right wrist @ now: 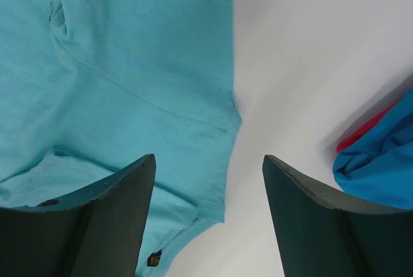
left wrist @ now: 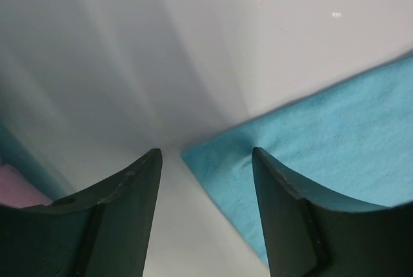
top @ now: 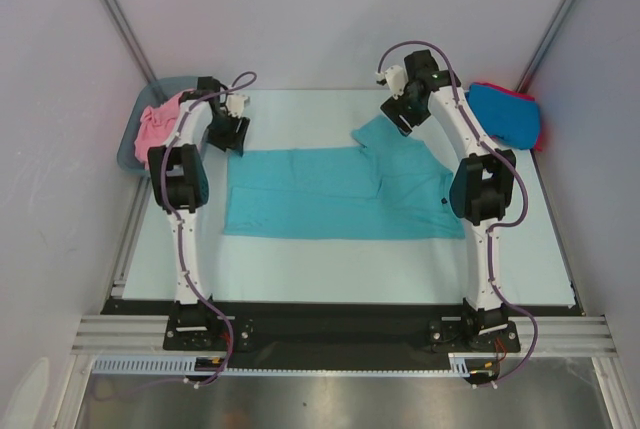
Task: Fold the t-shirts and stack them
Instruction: Fold the tshirt
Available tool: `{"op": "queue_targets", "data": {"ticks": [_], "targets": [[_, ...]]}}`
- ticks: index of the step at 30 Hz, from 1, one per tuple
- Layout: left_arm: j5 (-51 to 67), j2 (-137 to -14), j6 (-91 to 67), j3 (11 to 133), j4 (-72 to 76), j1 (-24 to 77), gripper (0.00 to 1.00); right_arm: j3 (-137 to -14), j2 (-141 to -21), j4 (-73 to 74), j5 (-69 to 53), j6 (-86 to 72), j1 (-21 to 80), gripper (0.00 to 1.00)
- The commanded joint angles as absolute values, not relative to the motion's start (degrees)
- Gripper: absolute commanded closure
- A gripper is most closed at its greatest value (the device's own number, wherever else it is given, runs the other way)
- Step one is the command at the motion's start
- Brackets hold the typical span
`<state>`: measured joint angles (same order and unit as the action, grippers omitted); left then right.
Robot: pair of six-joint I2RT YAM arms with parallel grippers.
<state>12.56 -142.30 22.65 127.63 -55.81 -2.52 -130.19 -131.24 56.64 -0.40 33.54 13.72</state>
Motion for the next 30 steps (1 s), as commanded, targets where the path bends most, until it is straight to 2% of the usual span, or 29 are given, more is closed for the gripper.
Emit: {"op": "queue_targets", "data": {"ticks": [1, 3, 5, 7, 8, 10, 11, 12, 25, 30], "targets": [[14.41, -143.35, 24.0, 129.2, -54.76, -0.97, 0.37, -132.45, -130.69, 55.55, 0.0, 34.28, 14.06, 0.28], [14.94, -143.35, 23.82, 128.94, -54.84, -0.79, 0.4, -132.36, -130.78, 55.46, 0.0, 34.28, 14.06, 0.32], [15.03, -143.26, 23.82, 128.23, -54.93, -0.7, 0.47, -132.1, -130.78, 55.46, 1.48, 34.45, 14.06, 0.37], [15.2, -143.0, 23.64, 127.53, -54.93, -0.62, 0.5, -131.92, -130.96, 55.37, 1.67, 34.54, 13.89, 0.37], [15.21, -142.91, 23.56, 127.36, -54.93, -0.7, 0.59, -131.92, -131.04, 55.2, 1.76, 34.45, 13.89, 0.37], [15.38, -142.74, 23.47, 126.74, -54.93, -0.62, 0.7, -132.01, -131.48, 54.93, 1.76, 34.37, 13.36, 0.37], [15.03, -142.47, 23.47, 126.56, -54.93, -0.53, 0.91, -132.01, -131.57, 54.76, 1.76, 34.02, 13.19, 0.37], [14.86, -142.38, 23.55, 126.39, -54.93, -0.53, 0.99, -132.19, -132.09, 54.41, 1.67, 33.67, 12.92, 0.36], [8.36, -133.52, 29.17, 120.68, -58.62, -0.44, 1.0, -143.34, -144.57, 51.59, -8.61, 23.13, 9.14, 0.35], [5.37, -129.12, 31.38, 118.3, -61.17, -0.53, 1.0, -151.6, -150.9, 50.98, -13.62, 18.38, 8.53, 0.35]]}}
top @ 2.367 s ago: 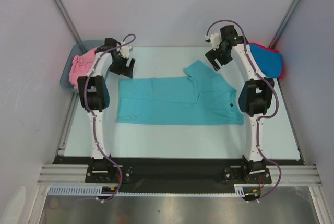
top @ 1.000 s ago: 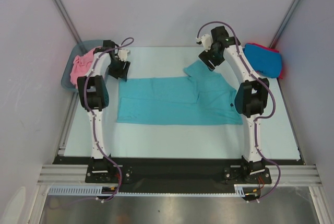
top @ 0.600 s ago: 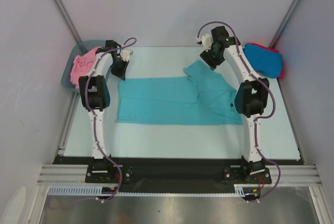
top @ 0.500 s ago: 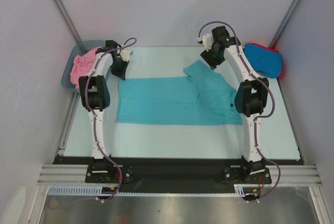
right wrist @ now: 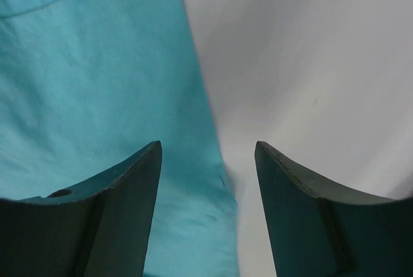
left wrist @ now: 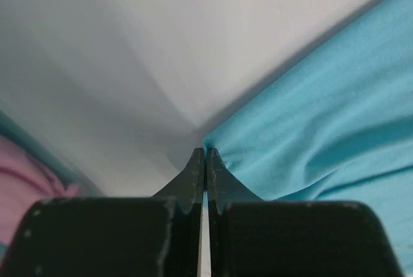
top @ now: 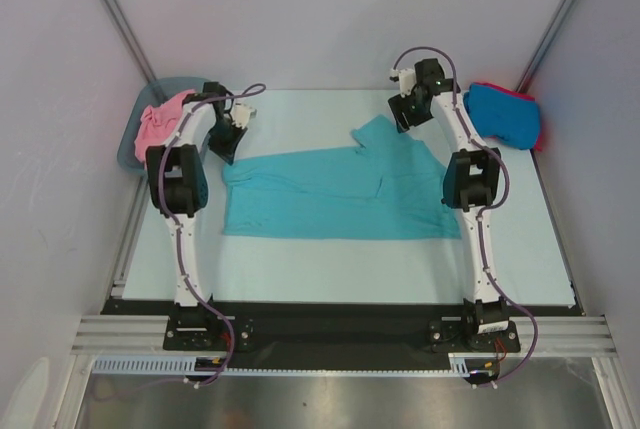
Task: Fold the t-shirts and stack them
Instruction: Fold the tshirt
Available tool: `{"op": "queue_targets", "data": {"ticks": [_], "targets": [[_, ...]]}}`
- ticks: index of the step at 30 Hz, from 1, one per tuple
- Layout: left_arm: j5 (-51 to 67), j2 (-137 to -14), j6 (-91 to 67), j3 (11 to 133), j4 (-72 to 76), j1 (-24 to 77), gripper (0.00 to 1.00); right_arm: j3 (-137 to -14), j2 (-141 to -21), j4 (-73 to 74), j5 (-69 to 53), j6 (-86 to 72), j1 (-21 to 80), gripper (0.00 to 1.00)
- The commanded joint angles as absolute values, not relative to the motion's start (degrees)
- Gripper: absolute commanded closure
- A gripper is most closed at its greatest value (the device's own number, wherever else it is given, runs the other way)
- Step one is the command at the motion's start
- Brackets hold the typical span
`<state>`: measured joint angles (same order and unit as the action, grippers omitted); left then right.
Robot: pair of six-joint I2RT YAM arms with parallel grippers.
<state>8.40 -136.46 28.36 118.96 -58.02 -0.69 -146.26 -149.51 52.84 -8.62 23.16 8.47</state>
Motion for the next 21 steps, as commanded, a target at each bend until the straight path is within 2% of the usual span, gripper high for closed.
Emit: {"op": "queue_targets", "data": {"ticks": [1, 6, 21], "targets": [[5.1, -128.5, 31.72, 117.78, -61.43, -0.53, 1.0, -151.0, -150.82, 49.93, -15.36, 17.93, 8.44, 0.35], [4.92, -126.21, 31.64, 117.69, -62.84, -0.44, 1.0, -135.11, -143.54, 34.38, -16.7, 16.35, 8.44, 0.33], [5.8, -126.12, 34.1, 117.95, -64.95, 2.37, 1.0, -137.64, -146.78, 26.9, -13.8, 17.14, 9.49, 0.33]]}}
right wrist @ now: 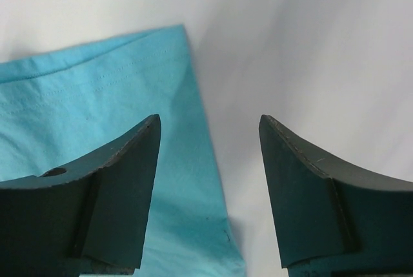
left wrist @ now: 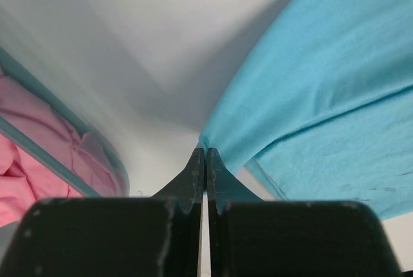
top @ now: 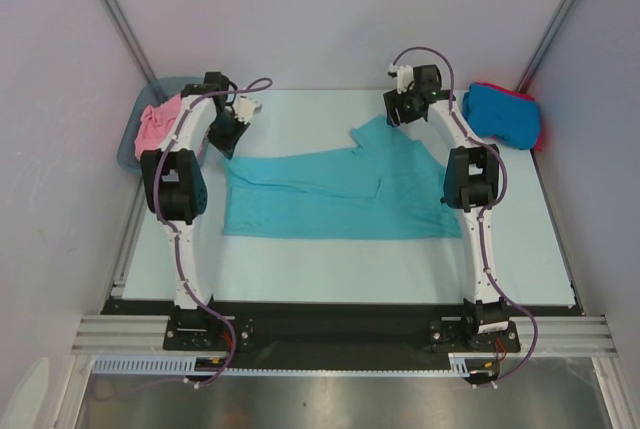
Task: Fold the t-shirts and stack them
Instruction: Fold the tshirt
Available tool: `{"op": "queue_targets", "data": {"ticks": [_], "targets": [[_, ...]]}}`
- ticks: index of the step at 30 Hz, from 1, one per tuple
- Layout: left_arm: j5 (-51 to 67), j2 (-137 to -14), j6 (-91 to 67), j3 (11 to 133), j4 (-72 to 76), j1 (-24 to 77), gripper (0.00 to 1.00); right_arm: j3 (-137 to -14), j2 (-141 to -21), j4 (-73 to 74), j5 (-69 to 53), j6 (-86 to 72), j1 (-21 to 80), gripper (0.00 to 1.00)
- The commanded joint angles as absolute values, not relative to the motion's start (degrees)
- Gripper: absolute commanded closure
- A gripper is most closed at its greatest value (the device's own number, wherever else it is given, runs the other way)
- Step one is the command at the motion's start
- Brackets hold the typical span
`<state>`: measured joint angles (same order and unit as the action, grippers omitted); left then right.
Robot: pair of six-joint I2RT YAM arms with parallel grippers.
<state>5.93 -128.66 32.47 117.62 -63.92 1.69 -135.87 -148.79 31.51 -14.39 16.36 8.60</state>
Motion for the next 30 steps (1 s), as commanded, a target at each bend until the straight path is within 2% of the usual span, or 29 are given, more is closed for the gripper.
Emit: {"op": "queue_targets", "data": {"ticks": [1, 30], "targets": [[5.97, -126.12, 34.28, 118.12, -65.04, 2.55, 1.0, -137.64, -146.95, 26.63, -13.71, 17.23, 9.67, 0.33], [7.56, -126.56, 34.98, 121.55, -66.27, 4.04, 1.0, -137.2, -152.14, 22.5, -12.3, 15.82, 11.6, 0.37]]}}
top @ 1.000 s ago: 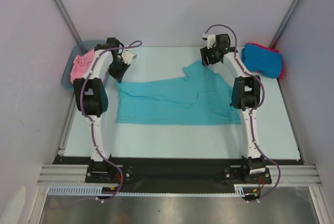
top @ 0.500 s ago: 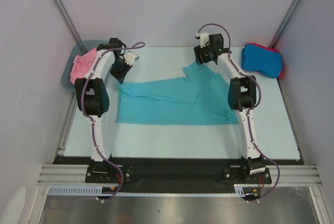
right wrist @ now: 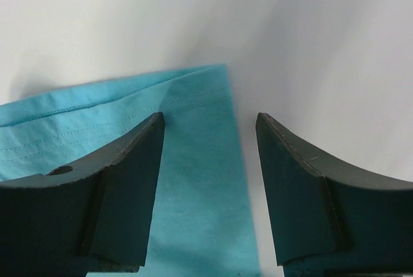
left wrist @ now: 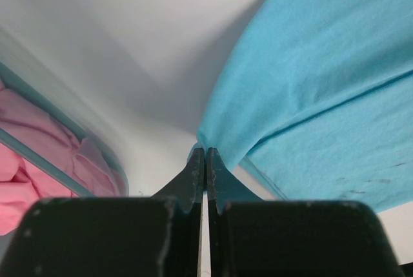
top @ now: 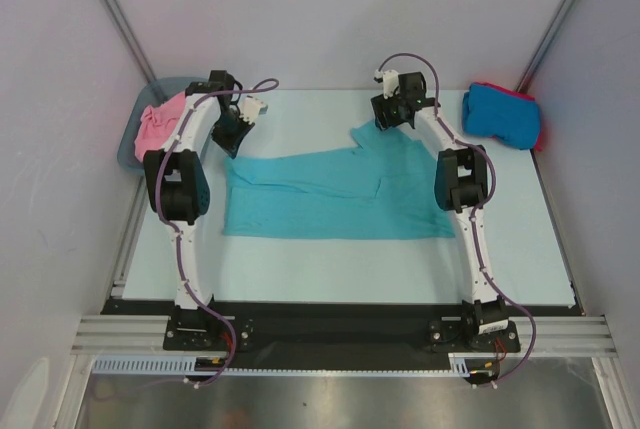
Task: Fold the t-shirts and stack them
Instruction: Fold the tshirt
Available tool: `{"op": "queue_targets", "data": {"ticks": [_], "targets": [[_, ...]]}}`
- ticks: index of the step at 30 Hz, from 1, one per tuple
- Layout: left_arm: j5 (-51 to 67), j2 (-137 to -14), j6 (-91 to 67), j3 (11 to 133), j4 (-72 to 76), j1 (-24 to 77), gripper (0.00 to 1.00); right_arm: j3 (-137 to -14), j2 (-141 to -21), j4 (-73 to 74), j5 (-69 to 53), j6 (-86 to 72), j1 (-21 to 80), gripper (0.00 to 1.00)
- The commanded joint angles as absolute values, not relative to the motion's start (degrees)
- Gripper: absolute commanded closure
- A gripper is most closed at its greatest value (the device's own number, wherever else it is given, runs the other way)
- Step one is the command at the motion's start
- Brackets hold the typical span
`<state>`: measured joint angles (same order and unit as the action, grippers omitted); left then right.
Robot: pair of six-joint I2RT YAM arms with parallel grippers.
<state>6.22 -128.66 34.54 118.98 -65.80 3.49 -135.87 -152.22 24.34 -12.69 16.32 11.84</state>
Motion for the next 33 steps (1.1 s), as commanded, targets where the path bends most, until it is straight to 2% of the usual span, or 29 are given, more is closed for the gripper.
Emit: {"op": "queue_targets", "data": {"ticks": [1, 8, 10, 16, 17, 18, 20, 33], "targets": [[7.65, -126.65, 34.89, 121.55, -66.27, 4.04, 1.0, -137.2, -152.23, 22.41, -12.48, 15.82, 11.6, 0.37], [7.65, -126.56, 35.24, 121.2, -66.27, 4.31, 1.0, -137.28, -153.02, 22.32, -13.71, 15.21, 11.51, 0.42], [7.73, -126.56, 35.24, 121.11, -66.27, 4.31, 1.0, -137.29, -153.19, 22.5, -14.59, 14.94, 11.51, 0.47], [7.74, -126.74, 35.33, 121.2, -66.36, 4.39, 1.0, -137.99, -153.63, 22.94, -14.68, 15.82, 11.69, 0.75], [7.91, -126.56, 35.59, 121.2, -66.36, 4.39, 1.0, -138.08, -153.63, 23.2, -14.33, 16.17, 11.78, 0.81], [8.0, -126.56, 35.51, 121.2, -66.27, 4.39, 1.0, -138.08, -153.46, 23.29, -13.89, 16.43, 11.78, 0.92], [7.91, -126.39, 35.68, 121.11, -66.36, 4.39, 1.0, -137.73, -152.85, 23.29, -13.45, 16.7, 11.69, 0.99], [9.75, -122.09, 35.86, 114.35, -64.08, 4.66, 1.0, -130.44, -141.26, 23.73, -9.67, 23.37, 8.62, 1.0]]}}
